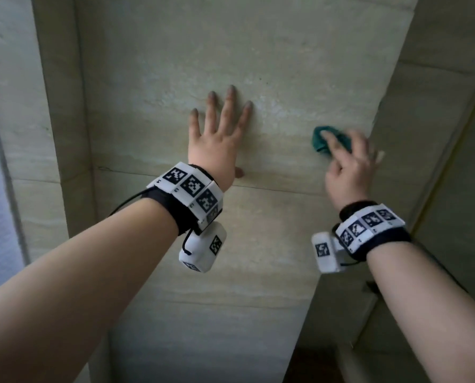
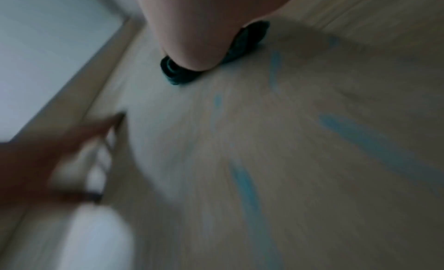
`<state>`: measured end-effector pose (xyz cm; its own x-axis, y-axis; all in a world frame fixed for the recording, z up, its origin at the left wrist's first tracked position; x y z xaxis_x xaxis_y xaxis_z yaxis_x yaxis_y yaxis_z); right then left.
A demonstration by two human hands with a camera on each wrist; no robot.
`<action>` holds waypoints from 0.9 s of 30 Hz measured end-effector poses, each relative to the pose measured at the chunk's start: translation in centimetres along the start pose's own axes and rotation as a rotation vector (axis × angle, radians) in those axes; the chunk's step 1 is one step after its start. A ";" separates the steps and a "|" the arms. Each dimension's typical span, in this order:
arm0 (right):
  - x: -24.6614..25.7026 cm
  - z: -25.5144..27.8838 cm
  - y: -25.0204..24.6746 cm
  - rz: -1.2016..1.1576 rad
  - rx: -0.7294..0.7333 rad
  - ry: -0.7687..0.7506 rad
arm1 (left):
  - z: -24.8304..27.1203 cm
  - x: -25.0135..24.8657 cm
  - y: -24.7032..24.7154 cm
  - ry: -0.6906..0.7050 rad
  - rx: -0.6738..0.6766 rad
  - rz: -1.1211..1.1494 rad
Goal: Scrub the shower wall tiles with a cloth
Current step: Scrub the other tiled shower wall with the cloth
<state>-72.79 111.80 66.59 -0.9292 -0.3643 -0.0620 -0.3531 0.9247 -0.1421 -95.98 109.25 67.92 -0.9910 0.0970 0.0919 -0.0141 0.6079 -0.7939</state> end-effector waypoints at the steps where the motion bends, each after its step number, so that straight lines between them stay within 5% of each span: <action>1: -1.0 -1.1 -0.6 -0.002 -0.045 0.110 | 0.0 -0.1 0.0 -0.012 0.003 0.000; 4: -0.7 -0.3 -0.2 -0.064 -0.098 0.148 | -0.1 -0.4 -0.1 -0.031 0.010 0.006; 9: 3.3 11.4 2.6 -0.043 0.134 -0.240 | -0.1 -0.8 -0.1 -0.050 -0.019 0.006; 12: 3.4 13.5 2.4 -0.021 0.259 -0.368 | 0.0 -1.9 0.3 -0.001 -0.061 -0.078; 14: 2.3 10.5 1.6 -0.063 0.211 -0.309 | 0.0 -3.1 0.5 0.059 -0.081 -0.136; 18: -2.7 0.0 -1.0 -0.111 -0.014 0.150 | -0.8 -4.3 0.8 0.072 -0.021 -0.126; 20: -3.9 -2.2 -1.7 -0.139 -0.103 0.219 | -0.8 -4.5 0.8 0.053 -0.022 -0.128; 23: -3.1 2.1 -0.9 -0.154 -0.146 0.159 | -0.7 -4.9 0.7 0.042 -0.030 -0.128; 27: -1.1 14.4 1.8 -0.224 0.155 0.144 | -0.4 -5.4 1.3 0.036 -0.036 -0.162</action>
<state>-70.80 112.25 52.20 -0.8401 -0.5273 0.1273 -0.5401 0.7915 -0.2862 -90.61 109.85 66.60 -0.9707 0.0237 0.2389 -0.1675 0.6461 -0.7447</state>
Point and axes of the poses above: each hand's wrist, its own z-axis away from the middle knuckle, its own y-axis out of the palm, x = y × z, the point moved 5 cm from there along -z, towards the middle knuckle, and after that the axes turned 4 degrees about x, right-handed, at the moved point
